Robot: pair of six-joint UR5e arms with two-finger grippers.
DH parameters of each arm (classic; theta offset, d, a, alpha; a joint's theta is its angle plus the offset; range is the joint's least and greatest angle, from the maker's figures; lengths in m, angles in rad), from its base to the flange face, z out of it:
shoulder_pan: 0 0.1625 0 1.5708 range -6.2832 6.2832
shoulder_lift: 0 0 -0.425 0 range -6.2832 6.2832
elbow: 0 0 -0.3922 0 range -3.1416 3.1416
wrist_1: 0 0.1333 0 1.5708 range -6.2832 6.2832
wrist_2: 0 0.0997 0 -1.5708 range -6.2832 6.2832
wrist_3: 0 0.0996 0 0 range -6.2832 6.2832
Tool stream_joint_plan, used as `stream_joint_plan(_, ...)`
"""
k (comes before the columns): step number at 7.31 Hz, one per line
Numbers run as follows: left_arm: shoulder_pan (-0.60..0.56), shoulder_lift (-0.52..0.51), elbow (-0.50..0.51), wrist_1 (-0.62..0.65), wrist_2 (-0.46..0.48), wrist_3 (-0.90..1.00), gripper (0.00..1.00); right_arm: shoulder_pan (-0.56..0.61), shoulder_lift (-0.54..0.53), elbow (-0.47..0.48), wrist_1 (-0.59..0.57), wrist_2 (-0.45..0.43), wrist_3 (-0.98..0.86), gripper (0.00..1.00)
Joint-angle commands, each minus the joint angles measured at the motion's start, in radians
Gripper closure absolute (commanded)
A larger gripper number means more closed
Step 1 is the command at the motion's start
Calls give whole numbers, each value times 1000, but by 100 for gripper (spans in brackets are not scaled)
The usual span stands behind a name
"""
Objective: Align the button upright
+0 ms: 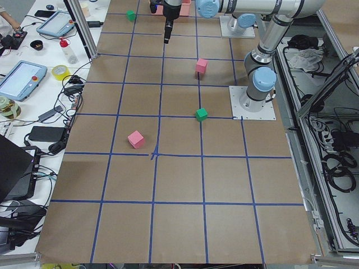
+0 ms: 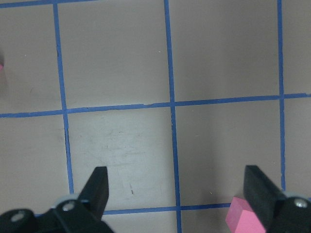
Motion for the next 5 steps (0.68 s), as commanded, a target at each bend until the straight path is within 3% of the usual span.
stream_joint_plan(1,0,0,0,0,0,-1,0,-6,2,-9,1,12,-10,0)
stream_joint_plan(5,0,0,0,0,0,-1,0,-8,-3,-6,2,0,-7,0)
